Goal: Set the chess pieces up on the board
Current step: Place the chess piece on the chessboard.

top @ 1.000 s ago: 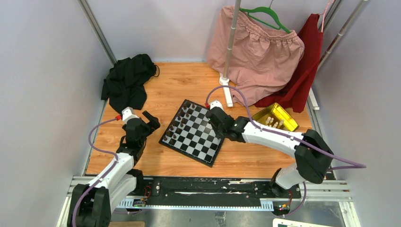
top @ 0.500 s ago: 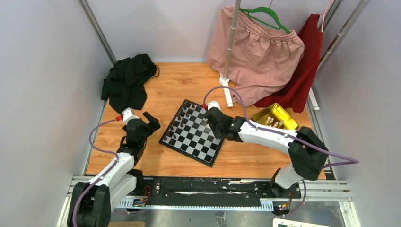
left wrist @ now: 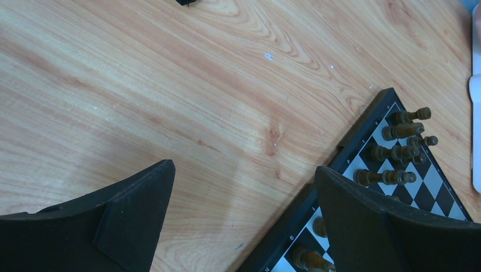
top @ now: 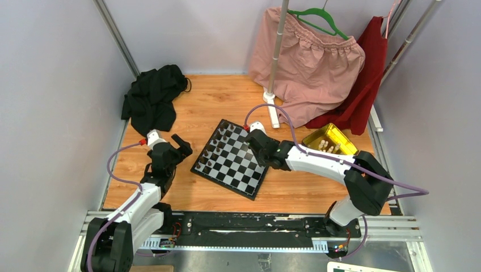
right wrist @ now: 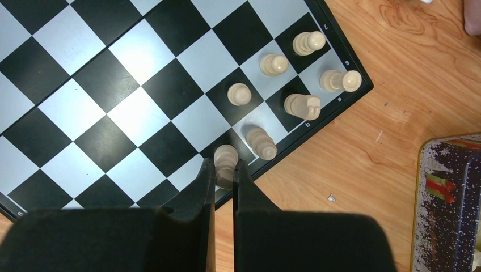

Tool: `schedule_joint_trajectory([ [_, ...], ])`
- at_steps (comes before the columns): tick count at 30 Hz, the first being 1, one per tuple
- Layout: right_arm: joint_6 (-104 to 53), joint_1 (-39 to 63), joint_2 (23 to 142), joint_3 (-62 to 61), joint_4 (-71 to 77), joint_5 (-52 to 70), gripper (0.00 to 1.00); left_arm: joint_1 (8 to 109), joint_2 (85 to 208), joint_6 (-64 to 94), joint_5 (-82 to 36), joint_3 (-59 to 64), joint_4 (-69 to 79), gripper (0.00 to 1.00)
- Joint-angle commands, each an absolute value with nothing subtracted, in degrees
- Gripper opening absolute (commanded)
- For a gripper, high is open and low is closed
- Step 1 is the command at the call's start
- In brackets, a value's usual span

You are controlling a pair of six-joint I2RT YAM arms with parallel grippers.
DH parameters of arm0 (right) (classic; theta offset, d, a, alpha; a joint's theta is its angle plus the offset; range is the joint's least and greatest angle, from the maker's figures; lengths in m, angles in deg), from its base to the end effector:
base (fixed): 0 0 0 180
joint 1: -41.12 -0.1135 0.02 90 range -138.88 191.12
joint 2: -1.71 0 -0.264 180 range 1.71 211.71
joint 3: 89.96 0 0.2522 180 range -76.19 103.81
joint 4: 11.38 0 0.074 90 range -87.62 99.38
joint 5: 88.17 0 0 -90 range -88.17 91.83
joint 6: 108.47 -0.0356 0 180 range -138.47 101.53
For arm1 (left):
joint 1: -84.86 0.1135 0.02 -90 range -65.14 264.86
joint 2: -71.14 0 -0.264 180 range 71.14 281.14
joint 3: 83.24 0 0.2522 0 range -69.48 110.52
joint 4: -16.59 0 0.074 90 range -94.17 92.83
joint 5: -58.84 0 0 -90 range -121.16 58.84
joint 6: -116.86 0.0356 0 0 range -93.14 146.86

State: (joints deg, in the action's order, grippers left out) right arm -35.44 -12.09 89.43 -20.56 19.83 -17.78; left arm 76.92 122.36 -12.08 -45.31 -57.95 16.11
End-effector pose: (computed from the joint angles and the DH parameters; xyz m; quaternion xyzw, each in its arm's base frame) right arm 0.2004 0.2481 0.2162 -0.2316 0.8970 0.0652 0.3707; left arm 0.1781 -0.0161 0.1608 -0.2879 0.7954 -0.1119 0.5214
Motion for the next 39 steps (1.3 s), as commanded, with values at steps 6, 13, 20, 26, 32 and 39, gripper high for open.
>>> schedule_joint_trajectory([
  [6,-36.6,-11.3,89.6,-21.7,20.0,-18.9,0.07,77.2,122.0,-11.1,-45.8,-58.5,18.1,1.0],
  [13,-36.1,-11.3,88.7,-21.5,20.0,-18.4,0.39,77.2,122.2,-11.1,-45.8,-58.5,18.2,1.0],
  [20,-35.7,-11.4,87.6,-20.9,20.7,-17.6,0.42,77.2,122.5,-11.1,-45.8,-58.5,18.2,1.0],
  [26,-35.5,-12.1,81.2,-19.6,23.8,-21.1,0.42,77.2,122.6,-11.1,-45.9,-58.5,18.3,1.0],
  [32,-35.0,-9.2,73.0,-20.7,25.2,-29.1,0.42,77.2,122.7,-11.1,-45.8,-58.6,18.4,1.0],
  [39,-38.7,8.4,67.0,-26.1,25.2,-28.9,0.42,77.2,122.3,-11.2,-45.9,-58.9,18.6,1.0],
])
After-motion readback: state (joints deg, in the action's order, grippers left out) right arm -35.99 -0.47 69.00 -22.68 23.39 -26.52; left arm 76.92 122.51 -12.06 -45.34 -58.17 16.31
